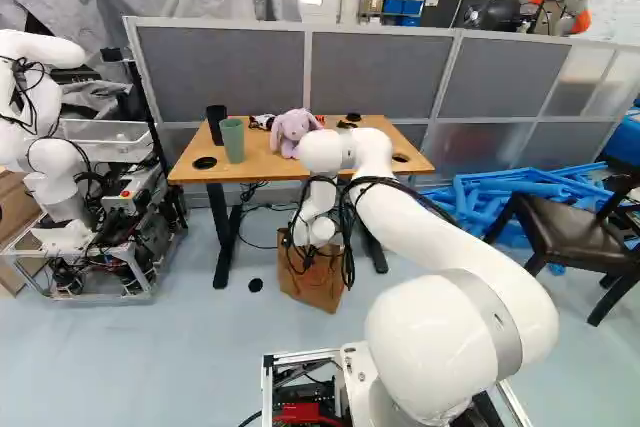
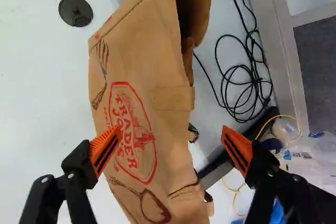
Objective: Pick up the bag on the ground and place it on the table
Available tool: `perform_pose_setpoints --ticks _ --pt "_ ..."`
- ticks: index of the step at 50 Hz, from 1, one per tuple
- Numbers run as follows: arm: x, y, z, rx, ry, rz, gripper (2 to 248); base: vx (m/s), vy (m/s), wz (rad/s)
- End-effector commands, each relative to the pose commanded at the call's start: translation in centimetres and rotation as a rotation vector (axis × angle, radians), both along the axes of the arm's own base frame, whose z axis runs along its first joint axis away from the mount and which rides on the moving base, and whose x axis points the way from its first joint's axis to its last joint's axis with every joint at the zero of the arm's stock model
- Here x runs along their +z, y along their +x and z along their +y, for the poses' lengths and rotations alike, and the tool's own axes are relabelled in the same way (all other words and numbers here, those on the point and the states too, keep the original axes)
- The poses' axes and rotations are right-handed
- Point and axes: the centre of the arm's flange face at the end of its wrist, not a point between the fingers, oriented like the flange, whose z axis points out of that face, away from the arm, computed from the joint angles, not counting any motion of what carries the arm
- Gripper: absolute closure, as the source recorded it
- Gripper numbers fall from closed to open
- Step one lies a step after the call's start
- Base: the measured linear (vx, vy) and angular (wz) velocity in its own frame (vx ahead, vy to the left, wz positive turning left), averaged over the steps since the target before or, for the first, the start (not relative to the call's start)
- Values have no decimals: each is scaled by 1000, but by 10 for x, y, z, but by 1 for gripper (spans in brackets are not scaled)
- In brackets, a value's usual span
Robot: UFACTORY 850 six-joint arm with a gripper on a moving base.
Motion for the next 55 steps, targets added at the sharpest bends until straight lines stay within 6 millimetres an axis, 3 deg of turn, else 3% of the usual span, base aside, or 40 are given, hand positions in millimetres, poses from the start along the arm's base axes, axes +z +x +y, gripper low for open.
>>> perform_pose_setpoints --ticks 20,21,25,26,31,32,36,37,41,42,46,47,52,53,55 --pt "-29 -1 0 0 0 2 3 0 0 0" --pt "-29 -1 0 0 0 2 25 0 0 0" --pt "-31 -1 0 0 0 2 25 0 0 0" --pt "-31 -1 0 0 0 2 63 0 0 0" --pt "-31 -1 0 0 0 2 63 0 0 0" --pt "-31 -1 0 0 0 2 100 0 0 0" --pt "-31 -1 0 0 0 2 100 0 0 0" --pt "-31 -1 0 0 0 2 138 0 0 0" --pt "-31 -1 0 0 0 2 138 0 0 0" --pt "-31 -1 0 0 0 2 176 0 0 0" --pt "-31 -1 0 0 0 2 176 0 0 0" --pt "-31 -1 0 0 0 2 212 0 0 0" --pt "-27 0 0 0 0 2 212 0 0 0" --pt "-26 0 0 0 0 2 229 0 0 0" --pt "-23 0 0 0 0 2 229 0 0 0"
